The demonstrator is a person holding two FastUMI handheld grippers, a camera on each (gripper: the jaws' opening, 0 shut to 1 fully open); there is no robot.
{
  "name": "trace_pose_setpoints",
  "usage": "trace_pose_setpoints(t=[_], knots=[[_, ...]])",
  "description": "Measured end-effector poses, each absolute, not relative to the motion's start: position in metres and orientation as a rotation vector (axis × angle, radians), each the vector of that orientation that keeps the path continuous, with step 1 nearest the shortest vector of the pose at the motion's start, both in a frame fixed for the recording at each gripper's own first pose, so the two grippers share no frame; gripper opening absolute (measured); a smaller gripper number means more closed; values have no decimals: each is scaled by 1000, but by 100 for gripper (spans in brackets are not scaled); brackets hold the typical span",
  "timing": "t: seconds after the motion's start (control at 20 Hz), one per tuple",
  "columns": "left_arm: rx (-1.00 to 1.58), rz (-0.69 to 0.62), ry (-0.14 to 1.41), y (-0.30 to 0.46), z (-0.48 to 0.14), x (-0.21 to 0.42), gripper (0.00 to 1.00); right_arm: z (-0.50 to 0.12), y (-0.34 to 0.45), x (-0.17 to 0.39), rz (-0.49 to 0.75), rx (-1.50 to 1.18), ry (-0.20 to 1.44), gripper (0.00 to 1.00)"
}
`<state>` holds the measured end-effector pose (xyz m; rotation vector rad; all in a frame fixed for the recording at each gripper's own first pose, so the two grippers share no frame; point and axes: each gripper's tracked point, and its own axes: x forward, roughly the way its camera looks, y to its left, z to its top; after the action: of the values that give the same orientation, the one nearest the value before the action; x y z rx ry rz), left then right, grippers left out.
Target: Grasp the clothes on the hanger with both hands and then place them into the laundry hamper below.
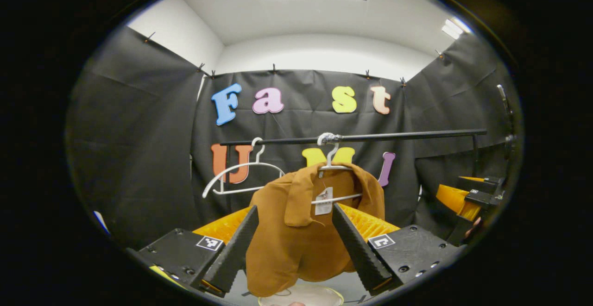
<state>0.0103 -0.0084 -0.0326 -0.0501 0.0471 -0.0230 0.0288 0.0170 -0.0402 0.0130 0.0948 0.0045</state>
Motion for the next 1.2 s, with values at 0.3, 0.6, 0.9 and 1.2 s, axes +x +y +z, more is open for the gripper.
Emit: trace_pose_setpoints(t=[0.3,0.6,0.9,1.2], knots=[[-98,-65,131,-16,-66,32,100,-67,56,50,28,34,155,99],[-147,-69,217,-19,-100,68,100,-97,79,82,17,33,198,98],[-180,-8,232,-19,-116,115,92,-124,88,145,60,92,245,100],[-200,73,265,-21,-134,151,97,-135,100,198,159,215,278,100]])
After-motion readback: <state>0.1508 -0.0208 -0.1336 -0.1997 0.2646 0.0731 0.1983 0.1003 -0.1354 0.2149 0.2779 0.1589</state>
